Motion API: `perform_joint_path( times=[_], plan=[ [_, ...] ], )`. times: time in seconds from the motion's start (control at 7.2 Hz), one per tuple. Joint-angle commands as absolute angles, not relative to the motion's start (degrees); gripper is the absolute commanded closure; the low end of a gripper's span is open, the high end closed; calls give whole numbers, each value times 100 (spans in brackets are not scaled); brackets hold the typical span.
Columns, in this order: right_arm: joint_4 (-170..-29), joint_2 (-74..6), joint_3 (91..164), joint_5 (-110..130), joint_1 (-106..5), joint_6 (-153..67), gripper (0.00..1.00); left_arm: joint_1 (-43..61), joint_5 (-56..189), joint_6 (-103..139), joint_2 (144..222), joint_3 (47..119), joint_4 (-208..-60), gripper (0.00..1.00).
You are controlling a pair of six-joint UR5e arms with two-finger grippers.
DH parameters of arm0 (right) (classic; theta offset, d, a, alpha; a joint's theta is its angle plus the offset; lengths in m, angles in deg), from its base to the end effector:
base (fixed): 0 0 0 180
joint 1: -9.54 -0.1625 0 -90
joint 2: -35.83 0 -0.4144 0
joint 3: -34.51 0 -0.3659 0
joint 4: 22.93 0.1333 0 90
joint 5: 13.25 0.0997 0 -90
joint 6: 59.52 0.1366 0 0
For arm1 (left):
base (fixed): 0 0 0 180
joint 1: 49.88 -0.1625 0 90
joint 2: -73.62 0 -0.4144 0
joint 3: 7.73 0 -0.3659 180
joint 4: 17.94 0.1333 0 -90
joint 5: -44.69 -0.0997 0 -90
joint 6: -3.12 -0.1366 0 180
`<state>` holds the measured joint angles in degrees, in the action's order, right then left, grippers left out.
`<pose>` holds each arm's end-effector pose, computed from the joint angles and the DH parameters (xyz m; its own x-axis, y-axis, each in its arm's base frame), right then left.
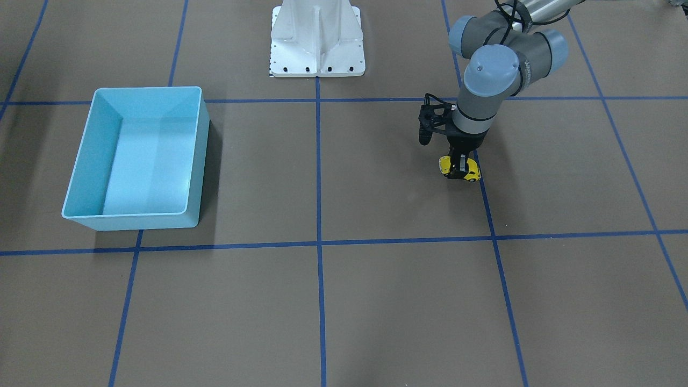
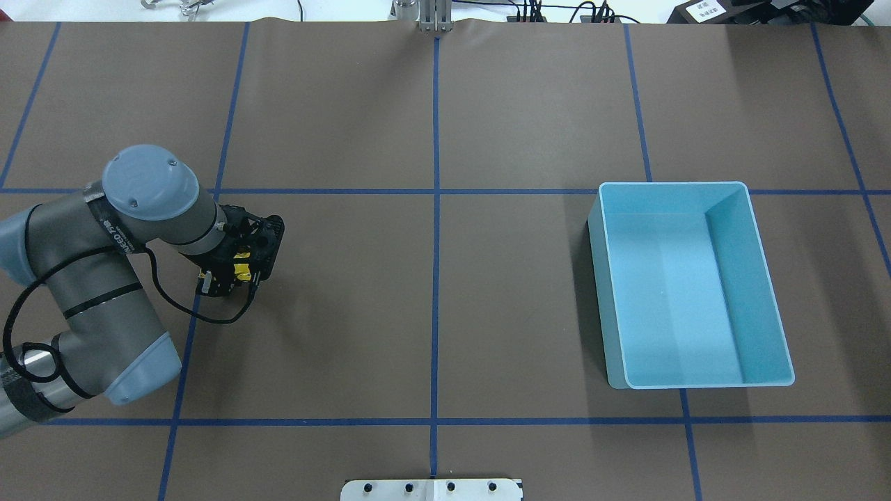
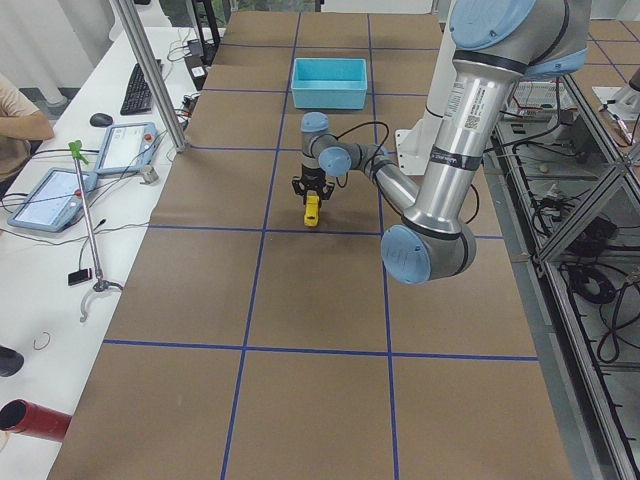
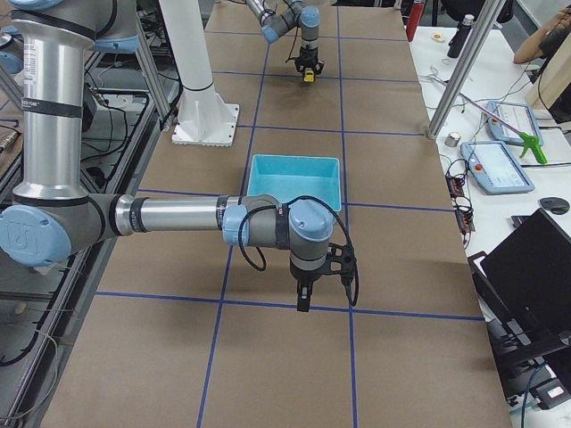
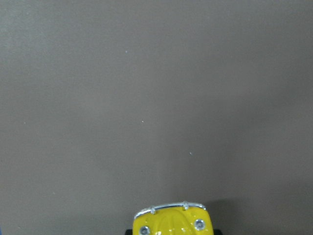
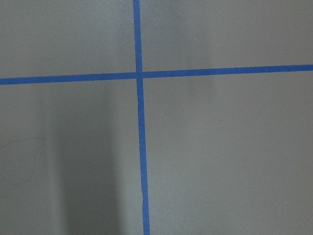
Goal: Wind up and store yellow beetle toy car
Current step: 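Drag the car backward along the table toward the robot with the left gripper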
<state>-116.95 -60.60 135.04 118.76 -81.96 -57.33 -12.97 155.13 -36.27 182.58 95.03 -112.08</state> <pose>0.0528 -0.4172 0.6495 0.7413 0.0567 0.6688 -0.0545 0.9982 -0.0242 0.4297 -0.4298 0.4074 -0.1027 0.9829 0.1530 -0.7541 -0.1773 0.6323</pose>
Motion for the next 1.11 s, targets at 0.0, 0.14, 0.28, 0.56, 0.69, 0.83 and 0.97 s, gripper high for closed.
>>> perform_joint_path(
  times=[0.0,0.14,0.28,0.56,0.69,0.83,0.97],
  plan=[
    [-11689,-6067,13488,11885,-8196,-5733,0,-1288,15682,-3679,18024,9493,-11190,100],
    [-11698,-6059,13471,11885,-8196,-5733,0,-1271,15701,-3687,17953,9493,-11207,100],
    [-11698,-6067,13470,11885,-8196,-5733,0,-1262,15701,-3687,17909,9484,-11207,100],
    [-11689,-6067,13470,11894,-8196,-5759,0,-1244,15710,-3722,17839,9475,-11242,100],
    [-11698,-6067,13470,11894,-8196,-5759,0,-1244,15710,-3757,17821,9475,-11260,100],
    [-11689,-6067,13470,11894,-8196,-5768,0,-1236,15710,-3766,17777,9475,-11304,100],
    [-11698,-6067,13479,11894,-8196,-5759,0,-1209,15727,-3810,17716,9475,-11461,100]
  ],
)
